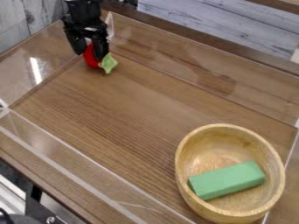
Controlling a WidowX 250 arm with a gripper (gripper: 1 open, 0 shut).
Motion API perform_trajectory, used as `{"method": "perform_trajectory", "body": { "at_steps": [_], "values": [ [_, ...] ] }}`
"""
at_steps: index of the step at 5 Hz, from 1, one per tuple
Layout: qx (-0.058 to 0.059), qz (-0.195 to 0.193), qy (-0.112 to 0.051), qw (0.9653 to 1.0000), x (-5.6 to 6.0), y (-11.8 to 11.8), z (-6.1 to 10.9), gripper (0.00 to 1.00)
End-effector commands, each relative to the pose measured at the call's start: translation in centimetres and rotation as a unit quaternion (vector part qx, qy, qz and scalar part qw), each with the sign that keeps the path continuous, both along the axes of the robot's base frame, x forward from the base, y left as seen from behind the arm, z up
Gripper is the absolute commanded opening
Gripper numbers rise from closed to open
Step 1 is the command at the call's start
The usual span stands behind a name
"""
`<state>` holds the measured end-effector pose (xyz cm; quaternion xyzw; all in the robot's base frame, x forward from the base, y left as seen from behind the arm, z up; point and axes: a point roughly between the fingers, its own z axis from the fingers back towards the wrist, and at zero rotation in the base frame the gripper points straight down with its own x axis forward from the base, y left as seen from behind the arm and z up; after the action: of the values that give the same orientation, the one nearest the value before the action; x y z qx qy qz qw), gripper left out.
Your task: Move the red object to the left side of the table
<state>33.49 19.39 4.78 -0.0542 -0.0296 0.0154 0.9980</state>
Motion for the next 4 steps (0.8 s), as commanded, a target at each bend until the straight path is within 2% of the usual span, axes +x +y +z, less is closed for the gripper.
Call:
{"method": "perform_trajectory", "body": {
  "at_steps": [1,2,4],
  "values": [
    [0.018,0.002,-0.05,0.9986,1.1,-0.6,4.5,1.0],
    [0.013,0.005,-0.059,0.9982,1.4,-1.5,5.4,1.0],
    [0.0,0.005,-0.066,0.9978,2.0,-3.1,6.4,1.0]
  ]
}}
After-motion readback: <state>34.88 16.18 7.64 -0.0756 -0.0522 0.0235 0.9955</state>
